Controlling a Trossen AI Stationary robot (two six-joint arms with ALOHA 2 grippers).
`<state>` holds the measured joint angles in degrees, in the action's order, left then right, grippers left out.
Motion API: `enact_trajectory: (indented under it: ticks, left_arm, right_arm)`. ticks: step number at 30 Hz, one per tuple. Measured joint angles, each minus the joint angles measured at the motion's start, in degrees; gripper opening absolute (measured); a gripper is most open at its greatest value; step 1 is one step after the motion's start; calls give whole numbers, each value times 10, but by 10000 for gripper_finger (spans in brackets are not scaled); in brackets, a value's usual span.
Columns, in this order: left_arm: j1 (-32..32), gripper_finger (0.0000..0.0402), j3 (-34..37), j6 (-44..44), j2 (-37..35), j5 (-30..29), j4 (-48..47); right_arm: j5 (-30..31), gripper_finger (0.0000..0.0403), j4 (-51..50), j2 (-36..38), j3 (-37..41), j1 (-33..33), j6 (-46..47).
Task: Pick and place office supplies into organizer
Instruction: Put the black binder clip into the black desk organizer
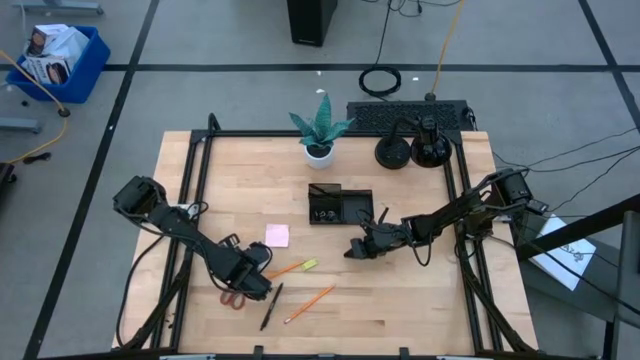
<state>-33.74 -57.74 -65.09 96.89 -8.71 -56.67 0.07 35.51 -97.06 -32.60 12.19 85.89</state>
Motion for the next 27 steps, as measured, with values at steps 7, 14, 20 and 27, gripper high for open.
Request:
enact_trajectory:
  ticks: [7, 14, 20, 27]
  left_arm:
    - [0, 1, 0, -6, -28, -13, 0]
    - [4, 1, 0, -18, -61, -58, -1]
    - [29, 0, 1, -34, -92, -112, -2]
    - [66, 0, 1, -33, -158, -191, 87]
  right_arm:
    - [4, 75, -2, 0, 0, 0, -3]
    - [4, 75, -2, 0, 0, 0, -11]
    - [23, 75, -3, 0, 0, 0, -15]
    - [29, 75, -2, 0, 0, 0, -15]
